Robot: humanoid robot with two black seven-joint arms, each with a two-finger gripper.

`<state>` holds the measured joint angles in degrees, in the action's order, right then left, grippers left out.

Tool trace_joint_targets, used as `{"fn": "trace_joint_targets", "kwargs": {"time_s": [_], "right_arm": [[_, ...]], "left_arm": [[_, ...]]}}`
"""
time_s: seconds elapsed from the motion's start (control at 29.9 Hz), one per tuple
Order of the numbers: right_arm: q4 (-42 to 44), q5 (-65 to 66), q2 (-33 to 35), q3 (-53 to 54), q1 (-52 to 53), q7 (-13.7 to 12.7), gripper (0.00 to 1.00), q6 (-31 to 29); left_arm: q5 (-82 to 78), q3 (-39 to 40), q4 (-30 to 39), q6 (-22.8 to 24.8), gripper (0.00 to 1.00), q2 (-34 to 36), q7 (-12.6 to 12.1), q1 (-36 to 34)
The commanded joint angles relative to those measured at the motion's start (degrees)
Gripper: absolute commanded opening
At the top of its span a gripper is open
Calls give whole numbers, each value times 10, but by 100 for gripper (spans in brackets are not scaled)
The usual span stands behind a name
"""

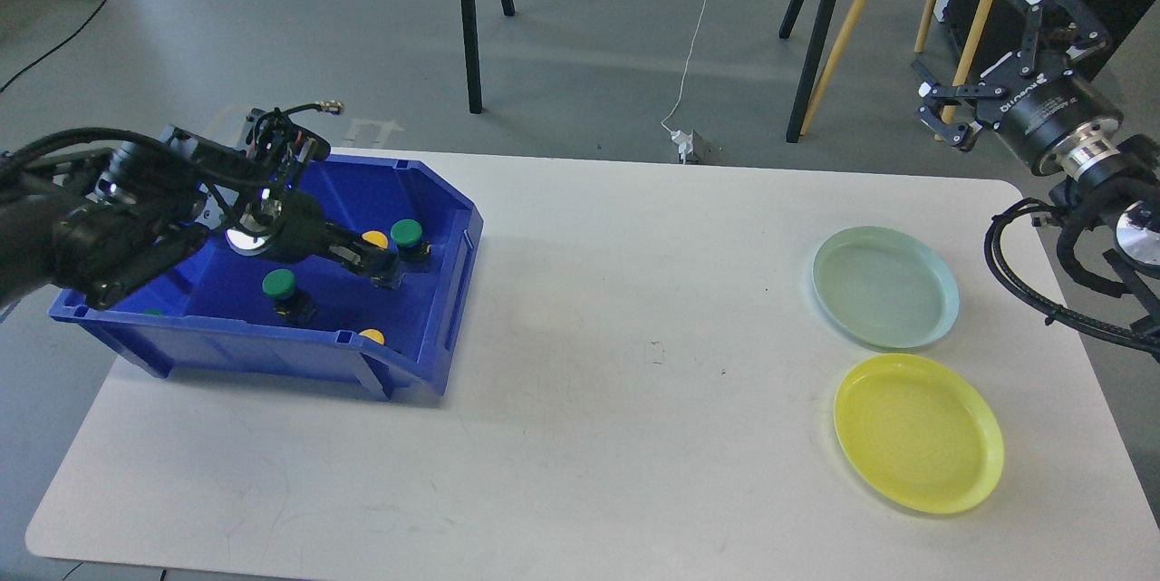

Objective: Pass button and place on color plate
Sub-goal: 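Lower the left gripper into the bin and grasp the yellow-topped button, then lift the button out of the bin toward the right gripper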

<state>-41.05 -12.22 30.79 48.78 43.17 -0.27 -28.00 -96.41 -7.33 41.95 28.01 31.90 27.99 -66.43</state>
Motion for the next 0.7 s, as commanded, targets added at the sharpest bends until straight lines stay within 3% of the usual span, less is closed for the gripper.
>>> {"fn": "trace_joint_targets", "kwargs": {"time_s": [0.0, 0.1, 0.23, 0.37, 0.53, 0.67], "right_arm": [[1, 0, 0, 0, 0, 0, 100, 0], [0, 0, 2, 0, 1, 1, 100, 0], [-1, 4, 11, -3, 1, 1, 100, 0], [-21, 75, 44, -4, 0, 3, 100, 0], [-136, 155, 95, -4, -36, 13, 100, 0], [-226, 208, 89, 1, -73, 22, 100, 0]], "left_arm": [[37, 71, 90, 0, 15, 81, 0, -15], [117, 162, 152, 0, 15, 134, 0, -12], [290, 264, 183, 0, 16, 128, 0, 10], [428, 286, 152, 0, 16, 7, 0, 29], [446, 286, 2, 0, 16, -171, 0, 34], [454, 287, -42, 0, 16, -238, 0, 34]]}}
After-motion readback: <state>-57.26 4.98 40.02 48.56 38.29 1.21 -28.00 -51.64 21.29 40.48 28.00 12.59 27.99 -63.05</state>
